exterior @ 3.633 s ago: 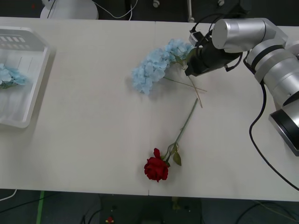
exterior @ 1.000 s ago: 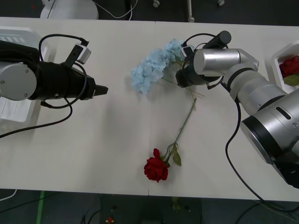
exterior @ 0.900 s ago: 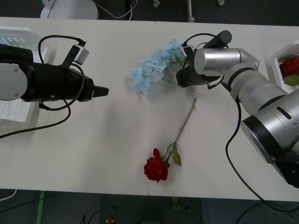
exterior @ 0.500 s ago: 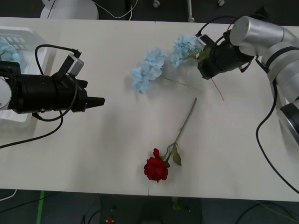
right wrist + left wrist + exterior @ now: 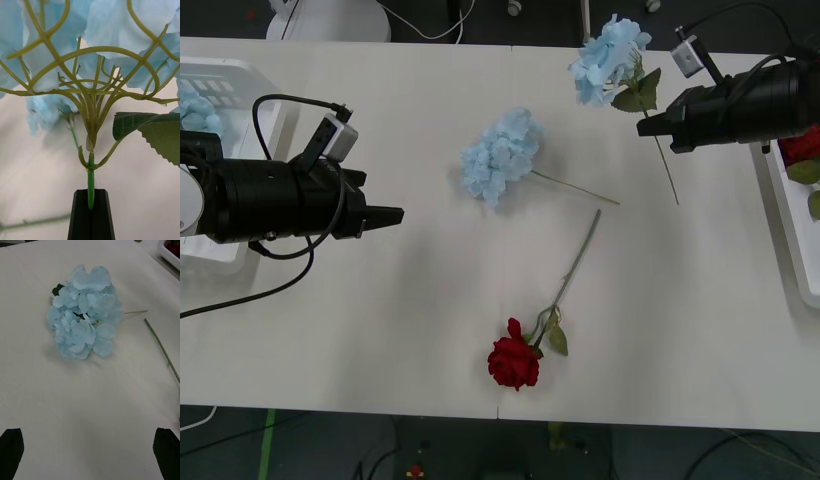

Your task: Put the red flowers into the right box and the blue flowers into the left box

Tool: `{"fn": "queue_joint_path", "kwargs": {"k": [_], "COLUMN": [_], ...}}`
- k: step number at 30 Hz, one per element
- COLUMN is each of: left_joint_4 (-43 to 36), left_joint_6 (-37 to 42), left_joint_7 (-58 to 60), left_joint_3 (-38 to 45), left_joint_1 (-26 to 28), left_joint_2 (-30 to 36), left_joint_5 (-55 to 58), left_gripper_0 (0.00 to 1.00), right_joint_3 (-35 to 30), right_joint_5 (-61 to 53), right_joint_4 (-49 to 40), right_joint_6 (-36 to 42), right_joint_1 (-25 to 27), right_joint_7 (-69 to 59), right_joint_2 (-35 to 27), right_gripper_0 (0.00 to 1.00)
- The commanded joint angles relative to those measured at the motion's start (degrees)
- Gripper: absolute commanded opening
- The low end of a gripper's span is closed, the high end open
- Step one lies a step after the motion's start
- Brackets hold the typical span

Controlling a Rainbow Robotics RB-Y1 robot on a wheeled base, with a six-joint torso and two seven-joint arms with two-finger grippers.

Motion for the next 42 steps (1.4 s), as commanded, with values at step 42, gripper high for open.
{"fn": "queue_joint_path", "kwargs": {"k": [42], "left_joint_4": [-1.61], "left_joint_6": [-40.54], "left_joint_7": [-30.30], "left_joint_3": [-21.88], "left_joint_1": [10.15], "left_joint_2": [-5.97], "left_joint_5": [51.26], "left_gripper_0": [1.00], "right_joint_3": [12.80], "right_joint_5": [-9.16], "right_joint_4": [-40.15], "right_joint_6": [-29.70], "right_joint_1": [10.23], "right_joint_7": [-24.15], "right_joint_2": [18.73], "right_gripper_0": [0.00]}}
